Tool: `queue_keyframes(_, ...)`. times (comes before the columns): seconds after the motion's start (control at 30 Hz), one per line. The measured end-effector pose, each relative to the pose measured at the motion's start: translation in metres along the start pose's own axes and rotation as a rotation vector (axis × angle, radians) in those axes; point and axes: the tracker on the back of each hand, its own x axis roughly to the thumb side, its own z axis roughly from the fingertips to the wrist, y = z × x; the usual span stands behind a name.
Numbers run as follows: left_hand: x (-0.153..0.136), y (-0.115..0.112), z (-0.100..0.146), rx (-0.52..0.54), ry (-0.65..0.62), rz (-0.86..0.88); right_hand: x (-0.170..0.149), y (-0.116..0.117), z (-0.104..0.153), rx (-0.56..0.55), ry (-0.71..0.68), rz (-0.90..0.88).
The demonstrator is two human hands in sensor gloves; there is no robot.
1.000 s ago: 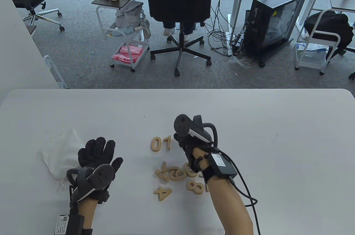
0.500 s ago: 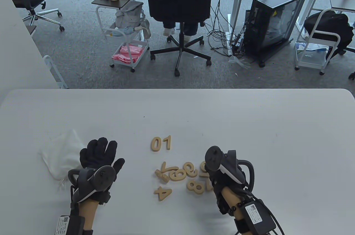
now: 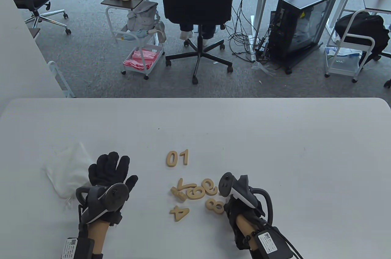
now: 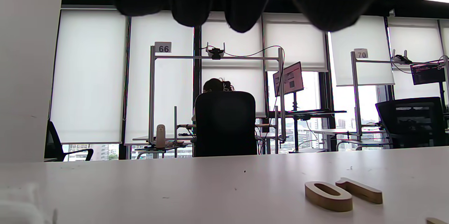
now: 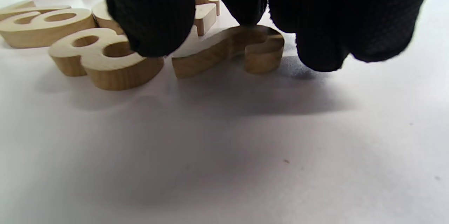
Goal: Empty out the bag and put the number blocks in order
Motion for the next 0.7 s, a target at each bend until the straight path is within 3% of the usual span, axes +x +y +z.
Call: queue_keyframes(0.7, 0.002, -0.001, 0.000, -0.011, -0.005, 0.000, 0.016, 0.015, 0.001, -0.079, -0.022, 0.176)
